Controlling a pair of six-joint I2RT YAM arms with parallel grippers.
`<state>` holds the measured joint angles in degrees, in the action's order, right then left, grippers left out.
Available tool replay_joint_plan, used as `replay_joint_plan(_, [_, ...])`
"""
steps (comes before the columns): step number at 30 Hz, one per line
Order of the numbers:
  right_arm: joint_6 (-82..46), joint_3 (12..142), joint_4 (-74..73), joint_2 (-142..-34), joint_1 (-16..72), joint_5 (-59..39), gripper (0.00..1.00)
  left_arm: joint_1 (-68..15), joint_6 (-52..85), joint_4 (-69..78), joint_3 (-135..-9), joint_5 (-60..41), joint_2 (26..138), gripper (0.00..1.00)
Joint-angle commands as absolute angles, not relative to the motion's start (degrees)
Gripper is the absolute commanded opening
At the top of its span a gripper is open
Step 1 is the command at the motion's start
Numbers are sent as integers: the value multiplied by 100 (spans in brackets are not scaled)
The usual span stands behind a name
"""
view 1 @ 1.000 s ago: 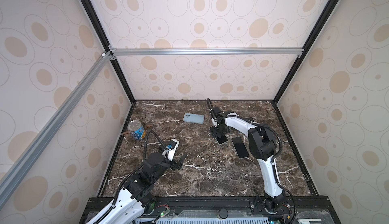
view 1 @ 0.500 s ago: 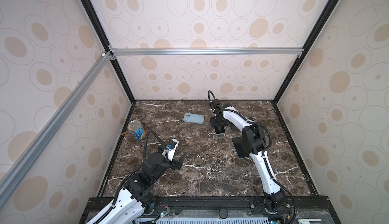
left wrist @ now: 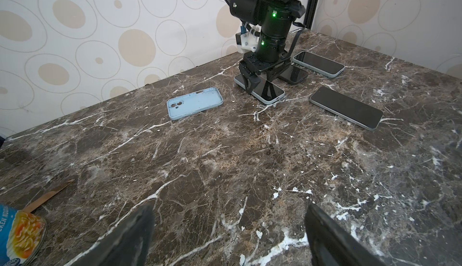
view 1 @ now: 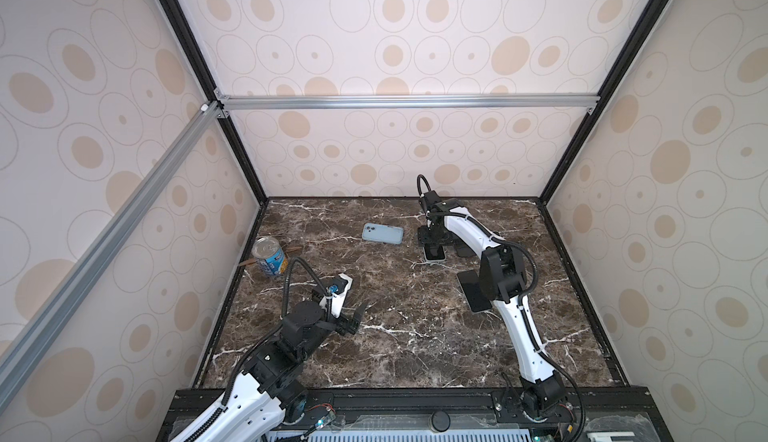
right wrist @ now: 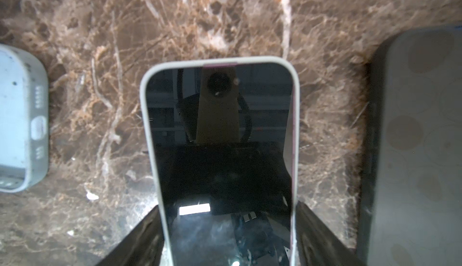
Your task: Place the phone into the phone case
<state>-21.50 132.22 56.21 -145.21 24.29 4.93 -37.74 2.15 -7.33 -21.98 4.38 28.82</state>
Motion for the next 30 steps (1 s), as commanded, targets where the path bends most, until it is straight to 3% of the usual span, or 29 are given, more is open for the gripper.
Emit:
replay_joint_plan(1, [-2189, 13379, 5739, -14230, 2403, 526, 91, -3738, 218, -659, -2299, 492, 2782, 94])
replay_joint_plan(3, [-2154, 13386, 5733, -14101, 2410, 544, 100, -3736, 220, -643, -2294, 492, 2773, 94])
replay_joint_plan(12, [-2019, 12754, 5775, -13071, 2409, 481, 100, -3743, 254, -655, -2310, 519, 2768, 94])
replay_joint_plan(23, [-1960, 7846, 4042, -9257, 2331, 594, 100, -3752, 566, -385, -2607, -148, 3657, 88])
replay_joint_plan(30, [-1977, 5846, 3859, -7935, 2049, 448, 100, -3909, 958, 397, -3222, -938, 4969, 84])
